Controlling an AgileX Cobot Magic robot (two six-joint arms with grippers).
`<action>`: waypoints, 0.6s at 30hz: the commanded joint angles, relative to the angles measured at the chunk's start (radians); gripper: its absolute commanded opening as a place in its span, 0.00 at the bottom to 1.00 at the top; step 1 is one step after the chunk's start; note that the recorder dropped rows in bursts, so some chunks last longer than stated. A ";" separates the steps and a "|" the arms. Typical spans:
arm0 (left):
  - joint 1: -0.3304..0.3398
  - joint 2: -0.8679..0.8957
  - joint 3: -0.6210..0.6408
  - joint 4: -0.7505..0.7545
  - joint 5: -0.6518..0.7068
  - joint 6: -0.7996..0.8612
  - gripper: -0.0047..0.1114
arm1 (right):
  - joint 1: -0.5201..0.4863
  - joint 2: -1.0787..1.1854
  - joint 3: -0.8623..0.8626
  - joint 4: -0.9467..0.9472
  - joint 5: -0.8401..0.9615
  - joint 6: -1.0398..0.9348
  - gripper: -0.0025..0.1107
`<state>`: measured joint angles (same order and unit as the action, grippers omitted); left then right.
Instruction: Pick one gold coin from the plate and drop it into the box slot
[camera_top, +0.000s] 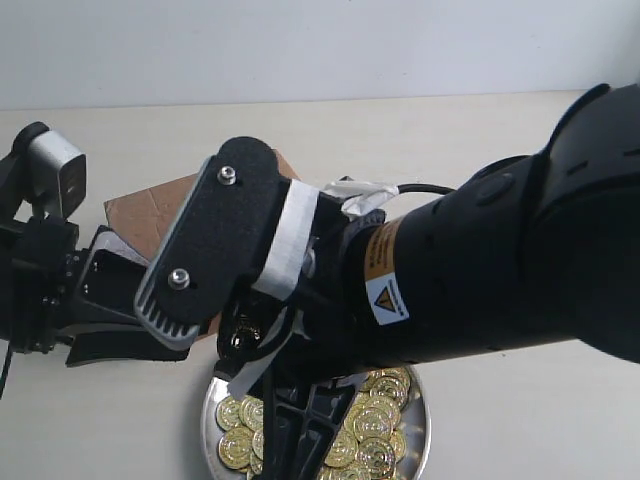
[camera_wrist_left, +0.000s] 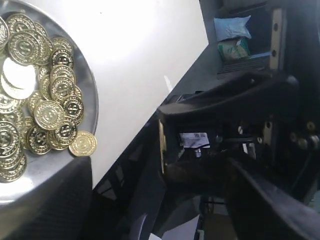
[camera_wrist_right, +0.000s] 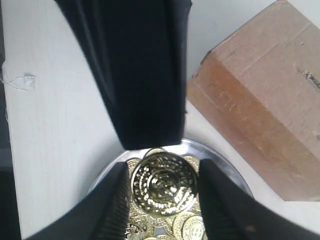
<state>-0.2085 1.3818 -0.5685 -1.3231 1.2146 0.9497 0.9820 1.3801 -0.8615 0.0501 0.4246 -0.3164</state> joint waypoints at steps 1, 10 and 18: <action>-0.009 0.060 0.003 -0.062 0.007 -0.004 0.64 | -0.004 -0.008 -0.006 -0.006 -0.009 0.003 0.23; -0.082 0.085 -0.016 -0.102 0.007 0.008 0.64 | -0.004 -0.008 -0.006 -0.006 -0.009 0.003 0.23; -0.084 0.085 -0.016 -0.102 0.007 0.005 0.51 | -0.004 -0.008 -0.006 -0.006 -0.009 0.003 0.23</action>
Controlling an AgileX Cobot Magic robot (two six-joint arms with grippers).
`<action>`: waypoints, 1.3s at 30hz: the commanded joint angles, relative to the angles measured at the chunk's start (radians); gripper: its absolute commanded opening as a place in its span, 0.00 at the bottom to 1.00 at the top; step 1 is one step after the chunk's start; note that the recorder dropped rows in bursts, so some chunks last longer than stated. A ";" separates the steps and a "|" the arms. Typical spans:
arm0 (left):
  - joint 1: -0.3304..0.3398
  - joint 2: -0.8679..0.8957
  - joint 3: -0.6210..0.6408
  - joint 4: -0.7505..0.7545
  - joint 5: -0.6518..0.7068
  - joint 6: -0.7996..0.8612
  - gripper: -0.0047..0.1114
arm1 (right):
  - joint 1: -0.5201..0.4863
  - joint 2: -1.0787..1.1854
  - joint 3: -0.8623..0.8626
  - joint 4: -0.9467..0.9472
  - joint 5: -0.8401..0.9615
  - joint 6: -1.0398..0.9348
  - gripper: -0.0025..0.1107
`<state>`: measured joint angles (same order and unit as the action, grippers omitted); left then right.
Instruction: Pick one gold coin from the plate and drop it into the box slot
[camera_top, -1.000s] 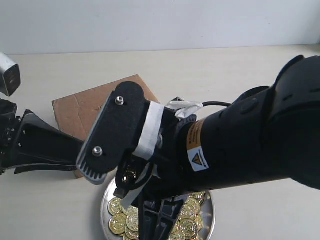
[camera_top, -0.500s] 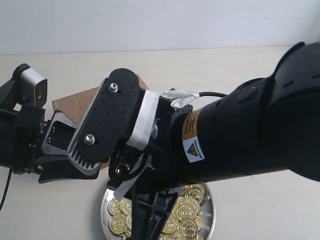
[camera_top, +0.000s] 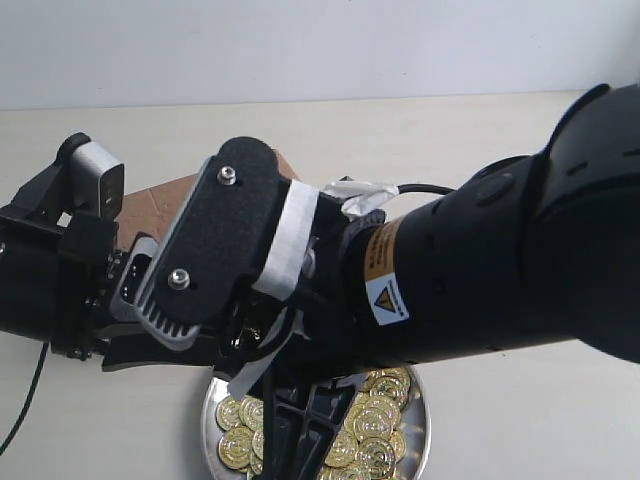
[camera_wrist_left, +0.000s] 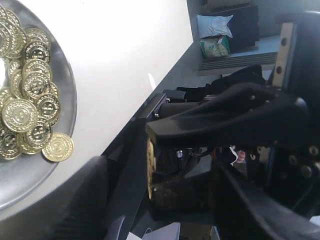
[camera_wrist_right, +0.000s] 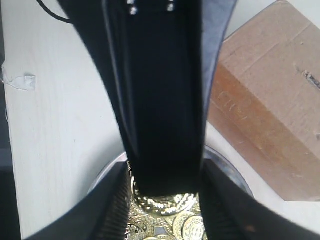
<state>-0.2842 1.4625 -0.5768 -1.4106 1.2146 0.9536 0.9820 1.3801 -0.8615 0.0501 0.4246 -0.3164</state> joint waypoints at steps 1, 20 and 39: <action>-0.015 0.004 -0.007 -0.014 0.007 0.008 0.54 | -0.004 -0.008 -0.006 -0.006 -0.009 0.003 0.23; -0.087 0.050 -0.007 -0.041 -0.034 0.036 0.38 | -0.004 -0.008 -0.006 -0.006 -0.012 0.003 0.23; -0.087 0.050 -0.007 -0.043 -0.034 0.066 0.04 | -0.004 -0.008 -0.006 -0.006 -0.010 0.005 0.25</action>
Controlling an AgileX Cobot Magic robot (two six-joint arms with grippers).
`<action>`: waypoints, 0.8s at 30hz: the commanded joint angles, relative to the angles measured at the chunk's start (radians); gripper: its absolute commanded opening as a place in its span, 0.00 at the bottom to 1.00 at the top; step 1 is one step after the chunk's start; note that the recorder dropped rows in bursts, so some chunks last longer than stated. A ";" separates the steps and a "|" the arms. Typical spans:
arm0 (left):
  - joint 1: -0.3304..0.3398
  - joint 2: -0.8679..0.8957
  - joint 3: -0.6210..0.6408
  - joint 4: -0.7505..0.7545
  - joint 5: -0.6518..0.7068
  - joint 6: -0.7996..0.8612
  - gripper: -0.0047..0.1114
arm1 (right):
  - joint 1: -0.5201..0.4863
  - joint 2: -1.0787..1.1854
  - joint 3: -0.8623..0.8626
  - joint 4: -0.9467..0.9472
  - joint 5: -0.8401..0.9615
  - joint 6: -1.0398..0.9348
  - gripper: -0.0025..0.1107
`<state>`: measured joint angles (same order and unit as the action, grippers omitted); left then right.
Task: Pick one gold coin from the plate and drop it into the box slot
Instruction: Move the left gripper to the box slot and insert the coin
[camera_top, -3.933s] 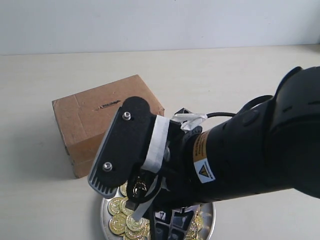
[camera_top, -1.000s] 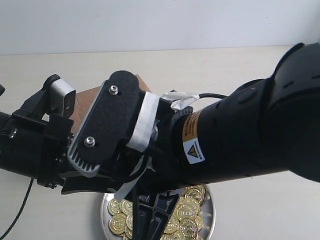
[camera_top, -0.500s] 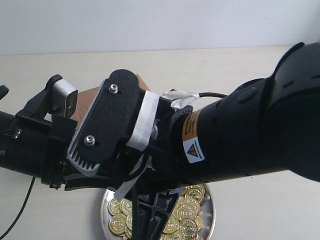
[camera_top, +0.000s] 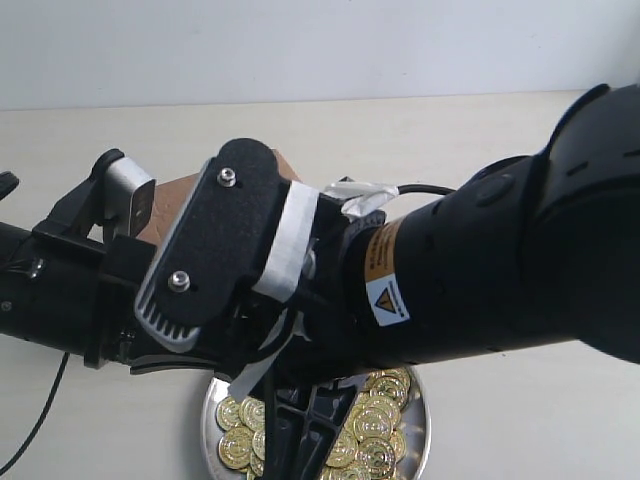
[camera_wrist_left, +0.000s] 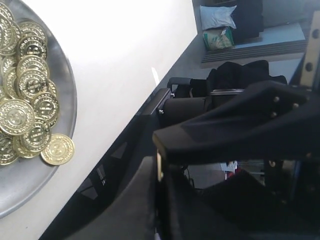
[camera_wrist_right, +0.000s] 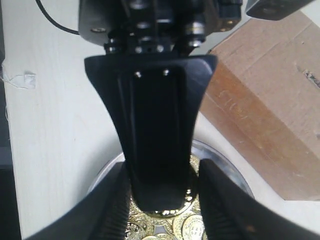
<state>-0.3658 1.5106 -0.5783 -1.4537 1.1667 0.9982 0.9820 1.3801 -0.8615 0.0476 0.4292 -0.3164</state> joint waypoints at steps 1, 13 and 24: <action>-0.005 0.002 -0.006 0.000 0.014 0.021 0.04 | -0.004 -0.008 -0.006 -0.004 -0.010 0.005 0.33; -0.003 0.002 -0.104 0.097 -0.070 0.019 0.04 | -0.004 -0.008 -0.006 -0.163 0.146 0.171 0.68; -0.003 0.000 -0.366 0.489 -0.294 0.019 0.04 | -0.004 -0.037 -0.002 -0.159 0.290 0.316 0.02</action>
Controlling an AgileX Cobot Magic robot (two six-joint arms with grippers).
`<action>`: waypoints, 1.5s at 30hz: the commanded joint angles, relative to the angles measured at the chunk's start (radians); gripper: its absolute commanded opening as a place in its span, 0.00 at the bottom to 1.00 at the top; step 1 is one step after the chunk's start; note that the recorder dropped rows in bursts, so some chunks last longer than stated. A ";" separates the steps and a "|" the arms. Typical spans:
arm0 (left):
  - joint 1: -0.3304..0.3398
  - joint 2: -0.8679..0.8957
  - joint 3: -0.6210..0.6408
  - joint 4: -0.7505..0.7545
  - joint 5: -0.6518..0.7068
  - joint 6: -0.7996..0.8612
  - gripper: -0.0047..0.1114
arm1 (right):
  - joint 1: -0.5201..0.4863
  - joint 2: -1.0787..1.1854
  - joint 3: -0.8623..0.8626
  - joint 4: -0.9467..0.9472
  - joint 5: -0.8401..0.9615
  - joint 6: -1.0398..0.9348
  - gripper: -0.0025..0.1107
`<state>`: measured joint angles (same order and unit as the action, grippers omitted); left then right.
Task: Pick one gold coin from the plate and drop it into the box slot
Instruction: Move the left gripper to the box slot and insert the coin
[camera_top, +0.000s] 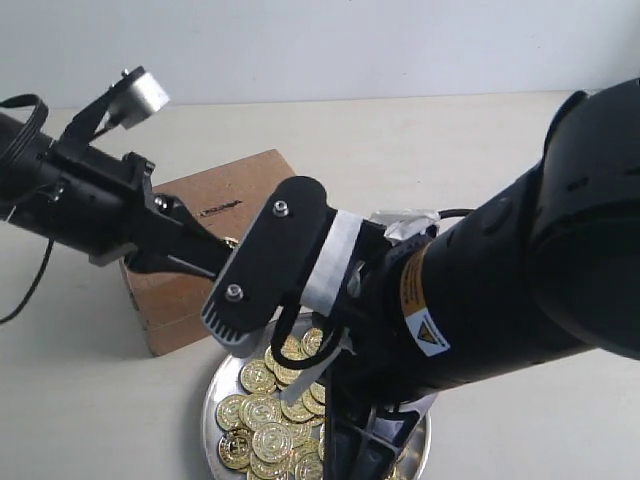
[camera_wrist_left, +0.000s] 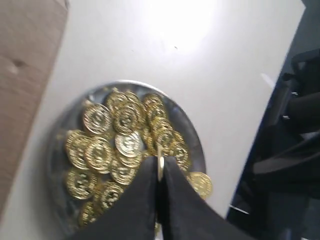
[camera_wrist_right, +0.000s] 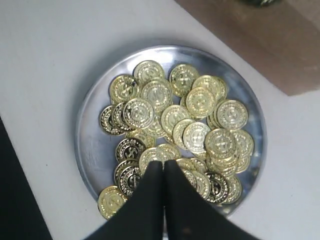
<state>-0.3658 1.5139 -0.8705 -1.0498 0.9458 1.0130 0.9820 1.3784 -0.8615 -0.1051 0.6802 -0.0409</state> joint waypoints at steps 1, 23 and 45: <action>-0.003 -0.003 -0.098 0.119 -0.090 0.004 0.04 | -0.004 -0.049 0.000 -0.004 0.048 0.046 0.02; -0.003 0.205 -0.226 0.381 -0.295 0.273 0.04 | -0.004 -0.286 0.000 0.000 0.137 0.051 0.02; -0.003 0.276 -0.301 0.398 -0.225 0.274 0.04 | -0.004 -0.286 0.000 0.000 0.140 0.051 0.02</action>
<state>-0.3658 1.7926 -1.1650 -0.6602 0.7210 1.2863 0.9820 1.0976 -0.8615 -0.1012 0.8209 0.0110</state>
